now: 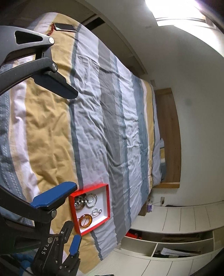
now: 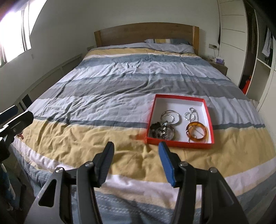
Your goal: Organize jewelry
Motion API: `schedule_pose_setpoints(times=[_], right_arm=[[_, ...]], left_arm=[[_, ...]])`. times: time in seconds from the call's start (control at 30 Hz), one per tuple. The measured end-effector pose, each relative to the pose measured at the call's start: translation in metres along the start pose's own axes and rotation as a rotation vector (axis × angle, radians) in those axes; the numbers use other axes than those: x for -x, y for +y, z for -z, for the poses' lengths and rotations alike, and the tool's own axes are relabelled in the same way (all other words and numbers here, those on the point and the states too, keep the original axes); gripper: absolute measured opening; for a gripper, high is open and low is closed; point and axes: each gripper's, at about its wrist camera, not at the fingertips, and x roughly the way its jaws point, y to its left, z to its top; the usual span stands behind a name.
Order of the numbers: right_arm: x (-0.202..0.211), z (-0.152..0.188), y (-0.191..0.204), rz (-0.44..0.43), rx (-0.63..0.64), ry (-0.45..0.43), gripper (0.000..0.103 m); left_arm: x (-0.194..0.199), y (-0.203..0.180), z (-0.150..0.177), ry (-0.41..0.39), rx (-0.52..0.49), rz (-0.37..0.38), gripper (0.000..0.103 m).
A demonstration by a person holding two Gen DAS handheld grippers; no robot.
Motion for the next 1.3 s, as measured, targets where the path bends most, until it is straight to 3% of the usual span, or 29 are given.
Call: schedule_pose_setpoints(times=[0.47,0.7,1.3], right_arm=[[0.027,0.034,0.035,0.019,-0.011,-0.028,0.070],[0.033,0.049,0.045,0.017,0.002,-0.026,0.071],[0.062,0.061,0.057,0.030,0.007,-0.074,0.071]], left_arm=[[0.042,0.049,0.044,0.002,0.080,-0.062,0.100],[0.052,0.075,0.065,0.019,0.127,-0.114,0.102],[0.084,0.104,0.081,-0.008,0.178,-0.145,0.102]])
